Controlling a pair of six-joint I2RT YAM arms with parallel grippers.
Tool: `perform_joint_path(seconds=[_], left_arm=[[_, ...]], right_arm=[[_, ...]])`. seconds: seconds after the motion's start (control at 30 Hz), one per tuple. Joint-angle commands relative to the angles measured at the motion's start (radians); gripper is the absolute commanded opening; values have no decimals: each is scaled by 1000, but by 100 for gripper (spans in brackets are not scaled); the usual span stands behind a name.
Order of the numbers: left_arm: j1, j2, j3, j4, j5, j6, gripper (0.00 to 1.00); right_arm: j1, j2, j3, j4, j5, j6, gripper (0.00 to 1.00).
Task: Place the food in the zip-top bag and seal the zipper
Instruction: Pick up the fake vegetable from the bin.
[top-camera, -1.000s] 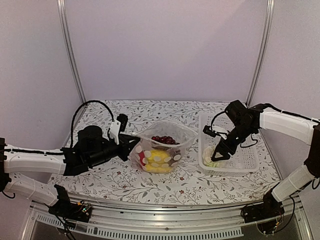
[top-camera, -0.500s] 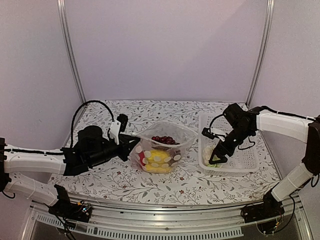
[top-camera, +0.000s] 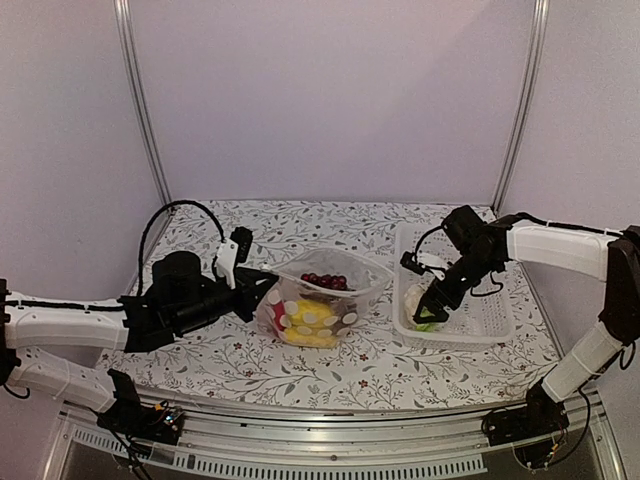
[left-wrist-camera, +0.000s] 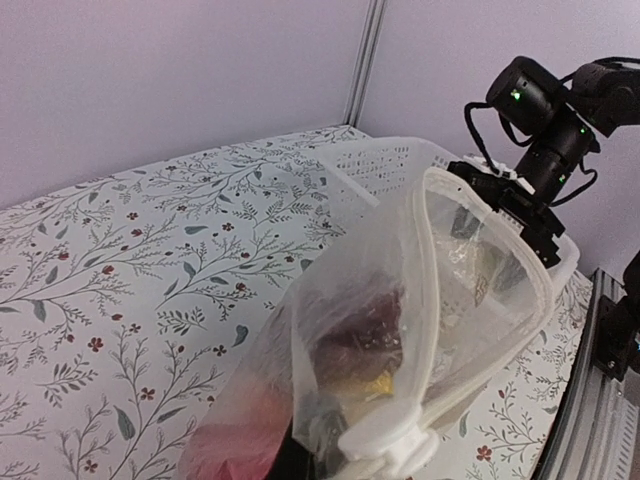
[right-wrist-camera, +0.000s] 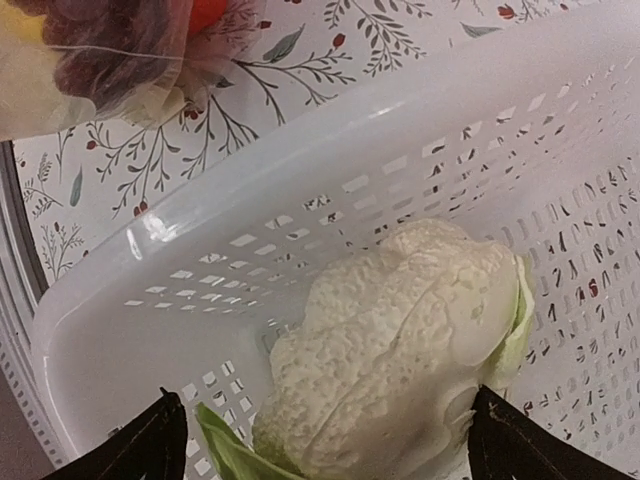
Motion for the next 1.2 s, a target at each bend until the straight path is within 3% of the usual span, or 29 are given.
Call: perform_joint_path(seconds=[0.0, 0.47, 0.9, 1.17], left_arm=[[-12, -12, -16, 18, -8, -10, 0], [-12, -8, -14, 17, -10, 1, 0], [-12, -8, -13, 18, -7, 3, 0], [-13, -13, -17, 18, -1, 6, 0]], right_arm=[[-5, 34, -13, 29, 135, 34, 96], [-93, 20, 23, 55, 180, 45, 79], [-125, -4, 22, 59, 180, 39, 41], [-135, -68, 63, 39, 218, 14, 38]])
